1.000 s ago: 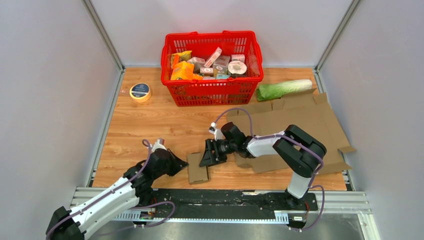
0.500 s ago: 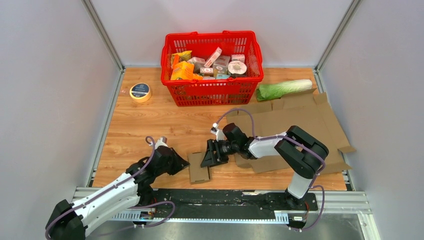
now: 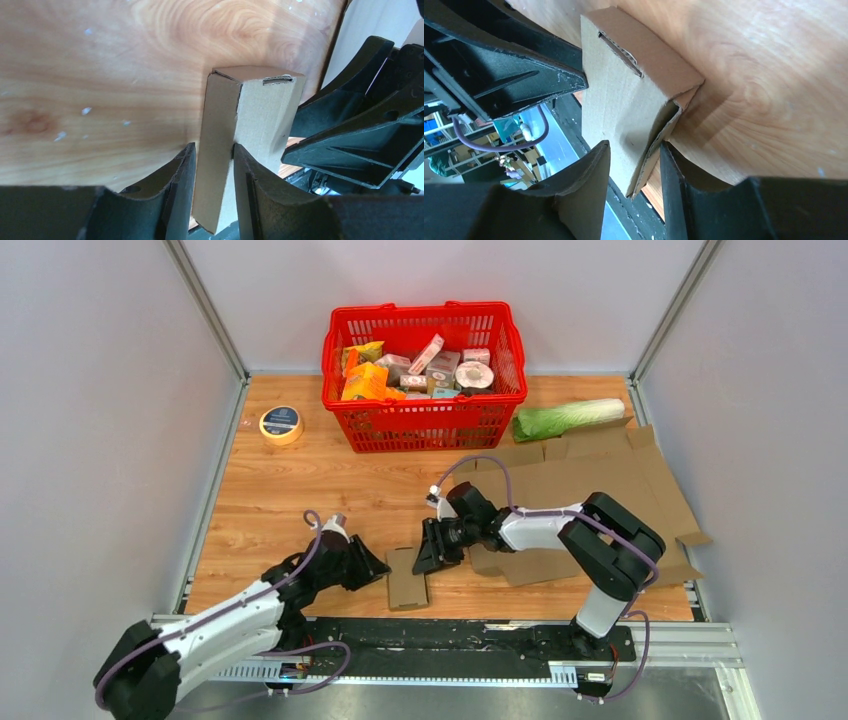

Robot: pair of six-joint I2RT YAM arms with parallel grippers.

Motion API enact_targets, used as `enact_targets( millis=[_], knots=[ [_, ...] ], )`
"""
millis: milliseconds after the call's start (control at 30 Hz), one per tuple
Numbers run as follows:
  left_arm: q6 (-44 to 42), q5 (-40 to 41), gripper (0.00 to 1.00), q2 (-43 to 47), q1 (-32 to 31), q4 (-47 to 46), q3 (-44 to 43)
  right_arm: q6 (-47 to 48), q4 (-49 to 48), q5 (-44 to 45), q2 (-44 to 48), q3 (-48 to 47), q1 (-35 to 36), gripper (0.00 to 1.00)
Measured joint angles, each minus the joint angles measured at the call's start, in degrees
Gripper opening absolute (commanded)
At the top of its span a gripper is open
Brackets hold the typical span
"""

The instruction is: Fold the paper box

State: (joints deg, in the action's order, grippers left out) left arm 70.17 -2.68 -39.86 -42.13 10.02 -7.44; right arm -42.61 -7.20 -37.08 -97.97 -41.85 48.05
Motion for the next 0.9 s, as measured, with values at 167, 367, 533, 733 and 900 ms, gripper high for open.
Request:
enact_targets(
  millis=[167,367,533,733,900],
  knots=[
    [-1.0,-0.7,0.45,-13.8,0.2,-6.3,-5.9,2.1,9.9,2.1,-1.2,-6.4,-1.2,0.44],
    [-3.7,3.3,0.6,-14.2,0.2,-0.1,-11.0,5.4,15.7,3.5,-4.1,-15.7,-4.7,0.66],
    [-4.7,4.5,0.74,-6.7,2.9,10.8,-15.6,7.8,18.5,3.2,-3.9,-16.9,-7.5,0.68],
    [-1.5,-0.6,0.71,-6.3,12.2,17.6,-17.0,10.6,26.3,3.4,-5.5,-23.6,-8.4,0.63],
    [0.9,-5.6,0.72,-15.6,14.9,15.4,-17.0,11.5,27.1,3.0,-9.0,-29.1,-8.0,0.62]
  ],
)
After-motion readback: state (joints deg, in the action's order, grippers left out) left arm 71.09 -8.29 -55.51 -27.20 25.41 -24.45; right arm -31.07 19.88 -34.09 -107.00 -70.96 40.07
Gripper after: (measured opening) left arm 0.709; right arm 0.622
